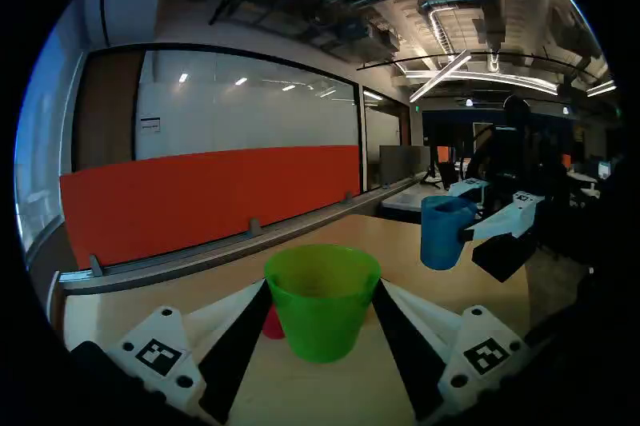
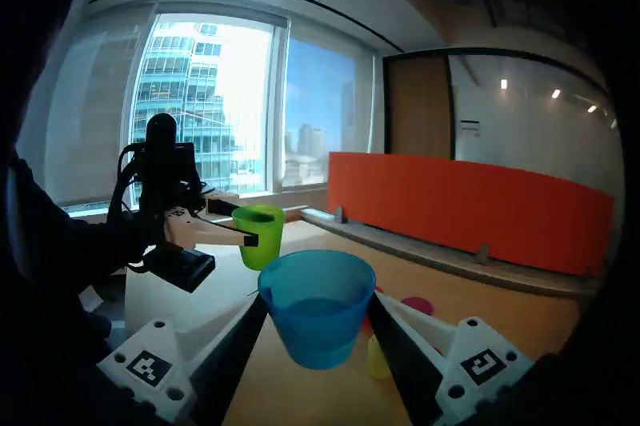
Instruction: Pour water
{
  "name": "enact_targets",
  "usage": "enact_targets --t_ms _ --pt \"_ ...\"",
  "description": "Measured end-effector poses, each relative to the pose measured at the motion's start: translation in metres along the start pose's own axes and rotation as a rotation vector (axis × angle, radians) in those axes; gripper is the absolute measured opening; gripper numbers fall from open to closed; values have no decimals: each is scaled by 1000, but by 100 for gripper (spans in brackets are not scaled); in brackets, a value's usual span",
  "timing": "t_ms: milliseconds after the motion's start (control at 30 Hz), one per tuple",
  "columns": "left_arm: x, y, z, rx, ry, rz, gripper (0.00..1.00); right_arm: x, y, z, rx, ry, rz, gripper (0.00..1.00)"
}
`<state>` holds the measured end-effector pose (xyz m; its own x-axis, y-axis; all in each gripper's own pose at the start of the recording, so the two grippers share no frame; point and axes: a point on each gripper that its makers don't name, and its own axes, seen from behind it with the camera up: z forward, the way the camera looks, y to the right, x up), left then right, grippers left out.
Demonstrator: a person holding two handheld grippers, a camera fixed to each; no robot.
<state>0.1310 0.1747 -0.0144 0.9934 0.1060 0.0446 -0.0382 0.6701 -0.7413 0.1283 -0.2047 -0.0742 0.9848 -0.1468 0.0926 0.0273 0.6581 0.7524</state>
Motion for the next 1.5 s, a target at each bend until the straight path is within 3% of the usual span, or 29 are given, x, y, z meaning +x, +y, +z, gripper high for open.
enact_targets --t_ms 433,1500 --pt "-2 10 -1 -23 1 -2 86 5 2 -4 4 -2 -29 89" --pt "-23 44 4 -95 -6 -40 86 50 21 11 -1 8 -219 89"
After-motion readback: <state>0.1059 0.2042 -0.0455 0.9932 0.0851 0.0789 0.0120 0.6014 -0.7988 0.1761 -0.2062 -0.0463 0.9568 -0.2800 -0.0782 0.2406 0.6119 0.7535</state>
